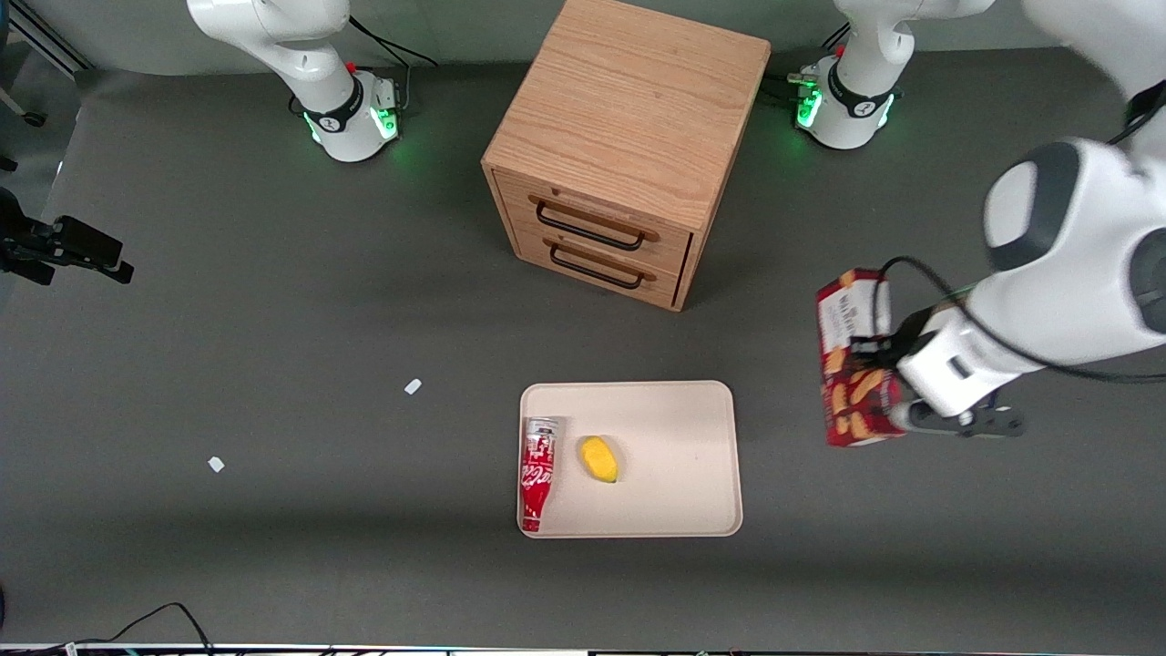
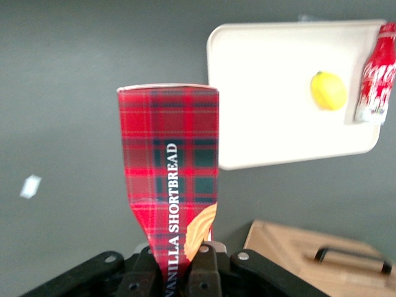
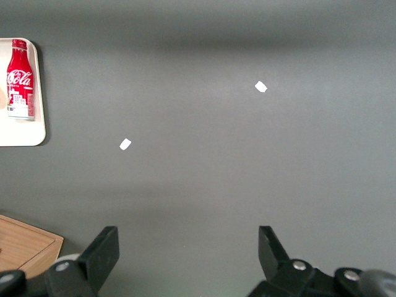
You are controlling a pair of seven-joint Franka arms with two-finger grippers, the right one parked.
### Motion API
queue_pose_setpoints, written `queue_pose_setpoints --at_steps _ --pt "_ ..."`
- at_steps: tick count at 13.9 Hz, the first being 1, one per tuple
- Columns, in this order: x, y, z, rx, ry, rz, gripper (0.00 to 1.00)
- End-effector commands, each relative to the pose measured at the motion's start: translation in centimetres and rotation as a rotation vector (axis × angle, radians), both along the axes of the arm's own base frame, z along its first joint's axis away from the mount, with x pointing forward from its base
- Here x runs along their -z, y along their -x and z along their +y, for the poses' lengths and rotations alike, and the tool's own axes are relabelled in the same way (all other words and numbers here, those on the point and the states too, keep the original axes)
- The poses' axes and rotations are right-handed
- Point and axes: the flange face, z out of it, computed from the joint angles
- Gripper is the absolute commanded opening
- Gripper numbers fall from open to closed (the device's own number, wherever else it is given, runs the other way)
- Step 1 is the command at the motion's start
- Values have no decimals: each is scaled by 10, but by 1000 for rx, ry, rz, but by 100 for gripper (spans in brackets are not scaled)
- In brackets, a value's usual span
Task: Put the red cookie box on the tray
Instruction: 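Lift the cookie box upright and carry it toward the cream tray, then lower the cookie box onto the tray edge beside the lemon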
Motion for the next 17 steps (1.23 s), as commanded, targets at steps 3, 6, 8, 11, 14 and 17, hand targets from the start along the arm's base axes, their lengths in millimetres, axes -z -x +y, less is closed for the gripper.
queue_pose_setpoints --at_steps 3,6,8,11,14,17 --pt "98 -29 -71 -9 -30 -37 0" --pt "146 -32 -92 -21 -53 -55 0" --pt "176 -34 -101 -55 -75 -69 0" --pt "210 -35 -116 -59 -71 -103 0" --pt "226 -37 -119 -80 -59 -118 0" --pt "232 -37 -117 -69 -74 -129 38"
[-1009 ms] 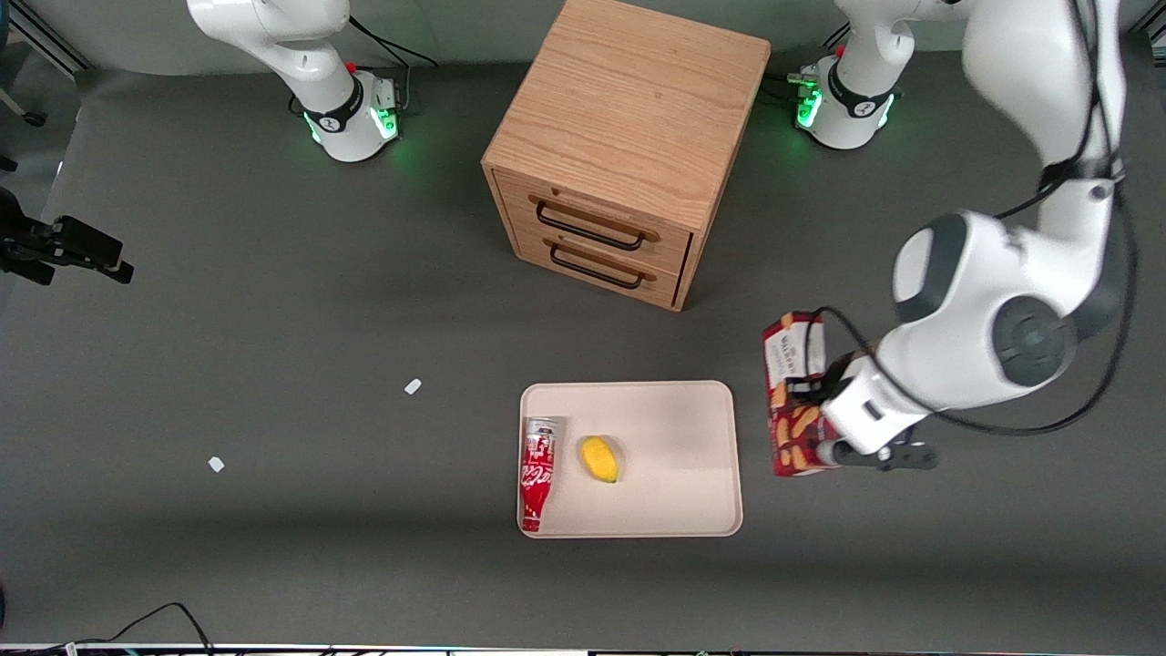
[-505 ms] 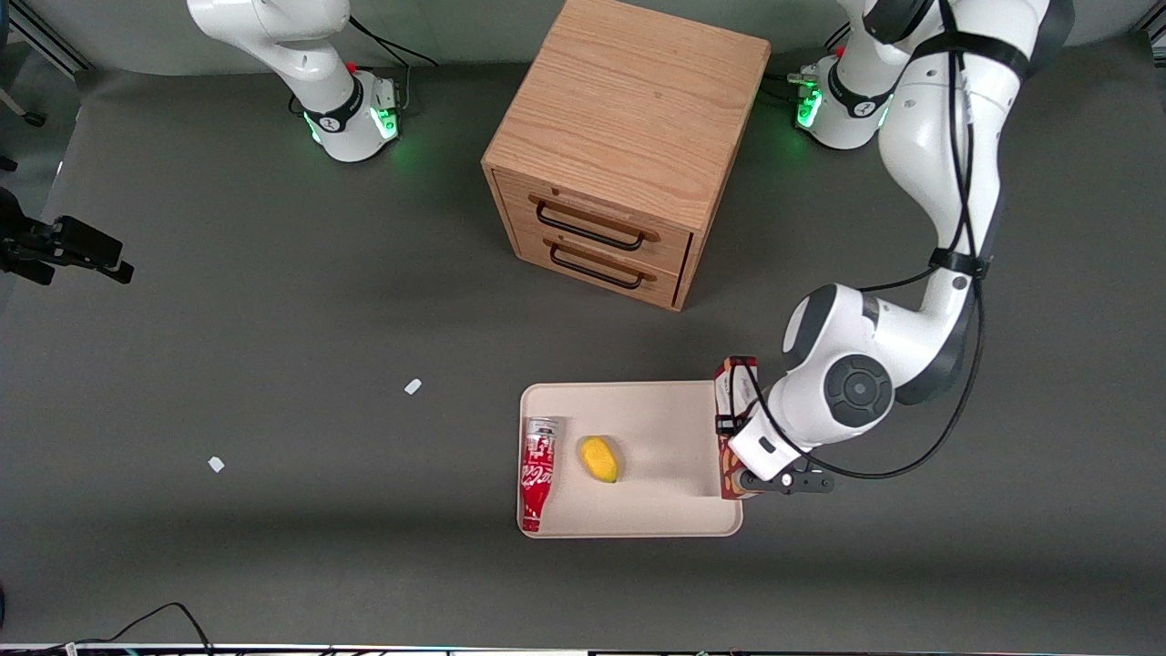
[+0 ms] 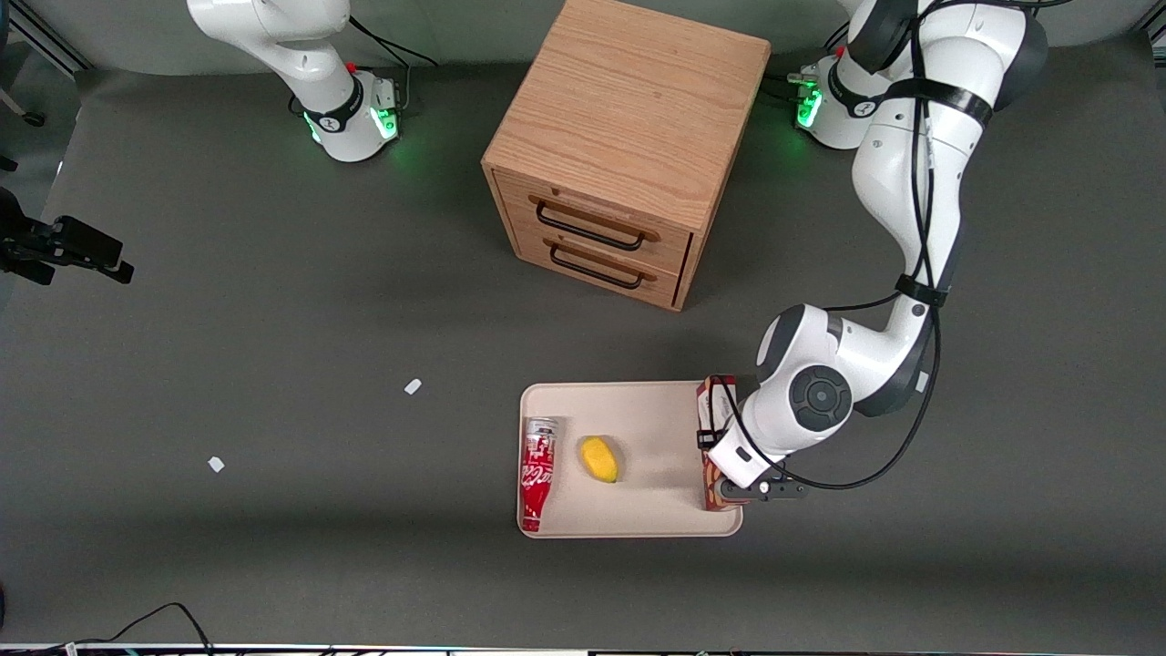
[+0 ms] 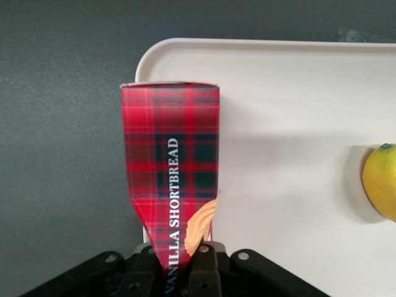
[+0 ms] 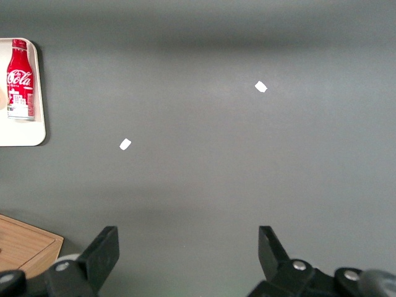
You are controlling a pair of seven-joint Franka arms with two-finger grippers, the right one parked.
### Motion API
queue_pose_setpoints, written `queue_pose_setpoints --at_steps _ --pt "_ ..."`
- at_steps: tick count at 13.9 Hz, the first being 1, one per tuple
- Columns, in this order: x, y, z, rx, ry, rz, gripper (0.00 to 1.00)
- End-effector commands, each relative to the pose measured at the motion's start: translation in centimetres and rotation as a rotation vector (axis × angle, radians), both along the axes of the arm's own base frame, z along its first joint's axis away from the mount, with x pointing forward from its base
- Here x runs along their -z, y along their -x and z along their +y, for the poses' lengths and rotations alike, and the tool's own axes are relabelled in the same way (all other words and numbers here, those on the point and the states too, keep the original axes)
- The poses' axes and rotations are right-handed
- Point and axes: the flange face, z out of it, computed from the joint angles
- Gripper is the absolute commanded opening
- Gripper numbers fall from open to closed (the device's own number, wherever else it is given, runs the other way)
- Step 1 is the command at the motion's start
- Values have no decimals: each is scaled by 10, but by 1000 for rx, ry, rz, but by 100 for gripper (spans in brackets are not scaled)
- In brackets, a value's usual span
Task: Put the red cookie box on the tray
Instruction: 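Lower the cookie box onto the tray edge beside the lemon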
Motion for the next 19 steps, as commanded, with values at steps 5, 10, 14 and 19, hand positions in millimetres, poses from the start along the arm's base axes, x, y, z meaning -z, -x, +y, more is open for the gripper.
queue_pose_setpoints --at_steps 5,10,14,19 --pt "-2 -5 -5 2 -61 -73 100" --pt "-6 -6 -6 -28 -52 -75 100" --pt "-28 -6 -11 -54 -34 -94 100" --pt "-121 1 1 -92 6 -70 100"
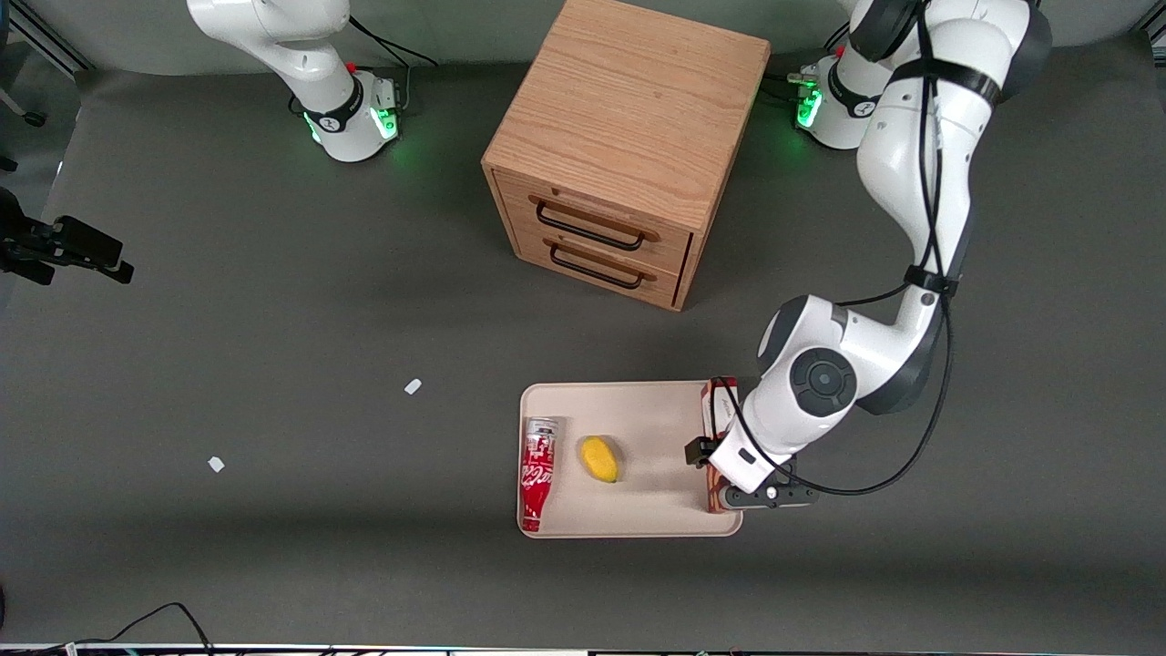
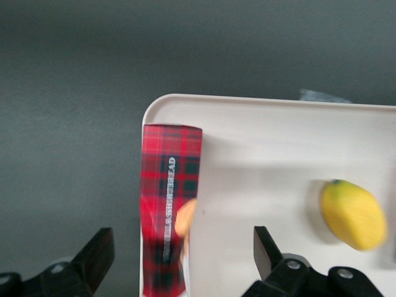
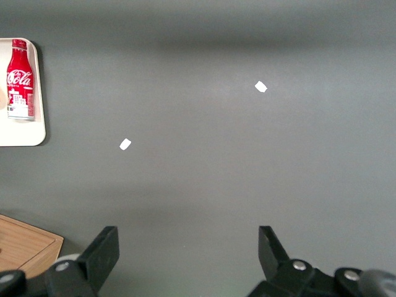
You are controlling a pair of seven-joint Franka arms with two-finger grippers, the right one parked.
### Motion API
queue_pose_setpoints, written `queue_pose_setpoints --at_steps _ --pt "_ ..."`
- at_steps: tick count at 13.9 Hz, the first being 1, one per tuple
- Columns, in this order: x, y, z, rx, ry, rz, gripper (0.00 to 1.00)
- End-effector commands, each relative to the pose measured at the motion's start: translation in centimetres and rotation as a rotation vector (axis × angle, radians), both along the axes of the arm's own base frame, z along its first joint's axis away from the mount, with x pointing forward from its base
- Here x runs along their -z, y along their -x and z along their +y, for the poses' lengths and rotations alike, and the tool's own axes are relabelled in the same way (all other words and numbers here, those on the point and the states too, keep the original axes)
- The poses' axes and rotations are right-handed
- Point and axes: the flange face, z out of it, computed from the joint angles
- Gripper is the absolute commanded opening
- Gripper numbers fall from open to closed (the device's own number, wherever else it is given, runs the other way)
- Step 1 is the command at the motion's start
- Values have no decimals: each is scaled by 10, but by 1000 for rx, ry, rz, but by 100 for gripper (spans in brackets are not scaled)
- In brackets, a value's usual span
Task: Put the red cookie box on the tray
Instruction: 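Open the left gripper and withdraw it up from the box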
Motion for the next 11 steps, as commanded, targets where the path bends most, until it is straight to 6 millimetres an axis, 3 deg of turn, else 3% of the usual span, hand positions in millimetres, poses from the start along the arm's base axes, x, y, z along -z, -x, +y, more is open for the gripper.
queue_pose_setpoints --at_steps 1,5,8,11 --pt "-76 13 25 -37 -14 29 100" --pt "-166 39 99 -120 -42 104 100" --pt "-201 70 173 -98 -94 115 100" --pt "-229 97 223 -56 -129 150 100"
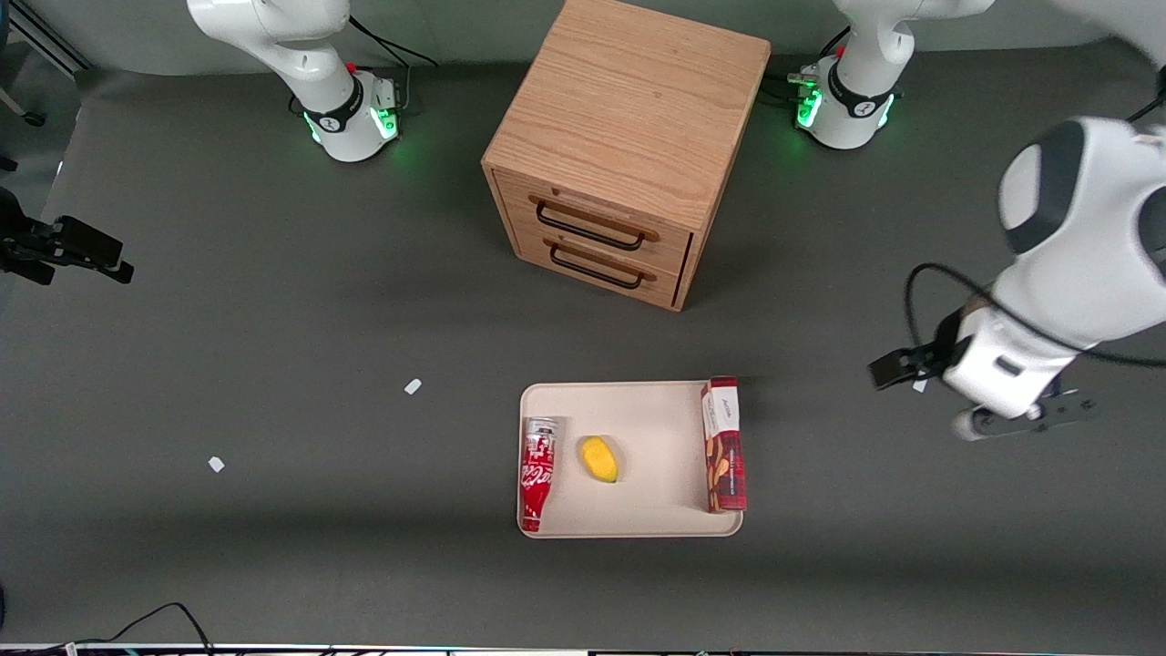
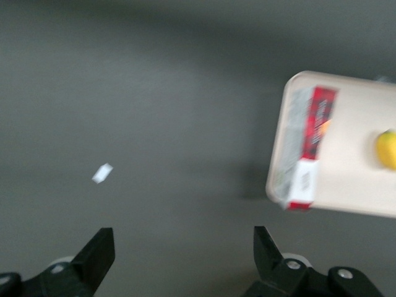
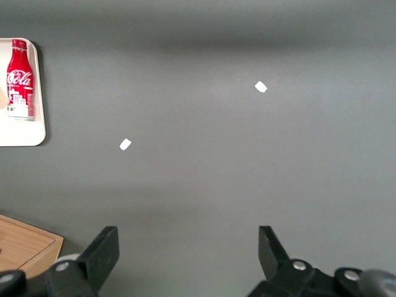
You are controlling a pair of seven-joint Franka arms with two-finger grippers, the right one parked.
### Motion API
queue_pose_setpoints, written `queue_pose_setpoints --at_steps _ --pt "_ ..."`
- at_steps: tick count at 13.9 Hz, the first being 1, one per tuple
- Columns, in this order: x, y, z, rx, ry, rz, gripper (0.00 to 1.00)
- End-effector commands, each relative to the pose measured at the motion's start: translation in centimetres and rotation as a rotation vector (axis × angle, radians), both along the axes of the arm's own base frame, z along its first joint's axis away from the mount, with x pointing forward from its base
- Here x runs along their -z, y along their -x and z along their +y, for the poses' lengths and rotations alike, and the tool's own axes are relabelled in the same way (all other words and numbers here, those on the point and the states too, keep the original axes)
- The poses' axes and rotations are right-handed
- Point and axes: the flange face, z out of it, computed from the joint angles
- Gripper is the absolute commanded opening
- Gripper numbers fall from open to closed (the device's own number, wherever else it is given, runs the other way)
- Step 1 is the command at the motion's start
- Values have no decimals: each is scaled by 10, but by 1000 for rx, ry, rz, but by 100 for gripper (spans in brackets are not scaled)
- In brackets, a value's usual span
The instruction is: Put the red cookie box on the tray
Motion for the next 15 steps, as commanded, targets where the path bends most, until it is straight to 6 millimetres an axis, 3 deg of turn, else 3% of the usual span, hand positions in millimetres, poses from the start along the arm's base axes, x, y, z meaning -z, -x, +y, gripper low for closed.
queue_pose_setpoints --at_steps 1,5,10,15 --pt "-24 41 38 42 -15 19 100" --pt "-62 85 83 66 -26 8 100" --pt "-101 112 96 125 -30 -14 100" --pt "-109 116 96 137 -33 -24 100"
